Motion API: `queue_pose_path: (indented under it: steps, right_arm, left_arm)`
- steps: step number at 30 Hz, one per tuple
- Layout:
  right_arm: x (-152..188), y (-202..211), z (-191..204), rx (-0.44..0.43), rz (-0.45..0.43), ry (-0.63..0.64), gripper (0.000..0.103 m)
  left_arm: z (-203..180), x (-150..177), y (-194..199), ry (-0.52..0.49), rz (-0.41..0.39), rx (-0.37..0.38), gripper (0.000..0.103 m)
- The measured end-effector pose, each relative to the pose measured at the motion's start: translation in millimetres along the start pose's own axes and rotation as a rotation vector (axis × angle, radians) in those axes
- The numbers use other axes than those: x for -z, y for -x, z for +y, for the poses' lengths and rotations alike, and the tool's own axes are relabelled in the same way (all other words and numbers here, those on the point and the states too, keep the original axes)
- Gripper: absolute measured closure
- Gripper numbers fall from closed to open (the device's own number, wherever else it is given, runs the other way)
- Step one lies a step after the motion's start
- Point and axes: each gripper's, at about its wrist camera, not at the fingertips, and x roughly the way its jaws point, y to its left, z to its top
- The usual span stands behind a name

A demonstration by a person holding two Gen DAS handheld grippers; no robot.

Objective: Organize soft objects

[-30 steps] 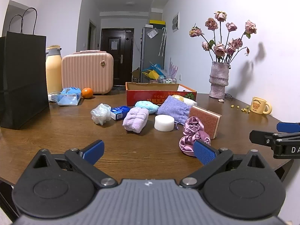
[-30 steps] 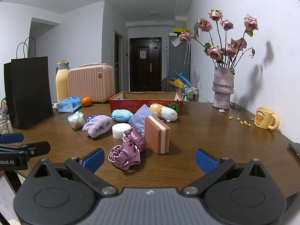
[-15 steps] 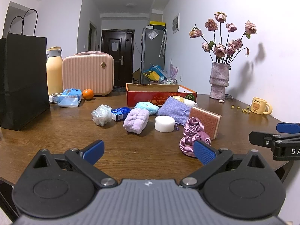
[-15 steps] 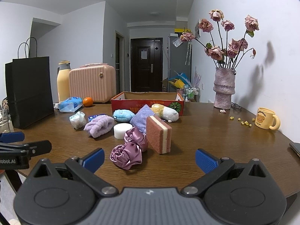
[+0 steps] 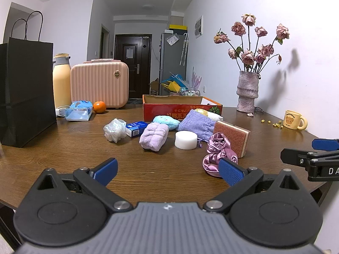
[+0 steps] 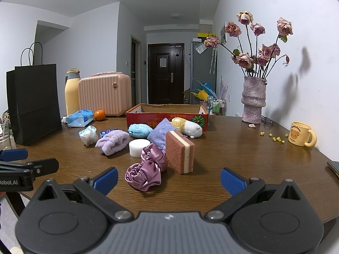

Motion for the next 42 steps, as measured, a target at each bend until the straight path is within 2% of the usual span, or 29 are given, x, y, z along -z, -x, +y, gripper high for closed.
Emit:
queue_pose_path:
  steps: [42]
  right_arm:
    - [-1.6, -8.5, 1.5, 0.004, 0.004, 0.019, 0.0]
  left_arm:
    - [2.1, 1.7, -1.6, 0.007, 0.003, -0.003, 0.0]
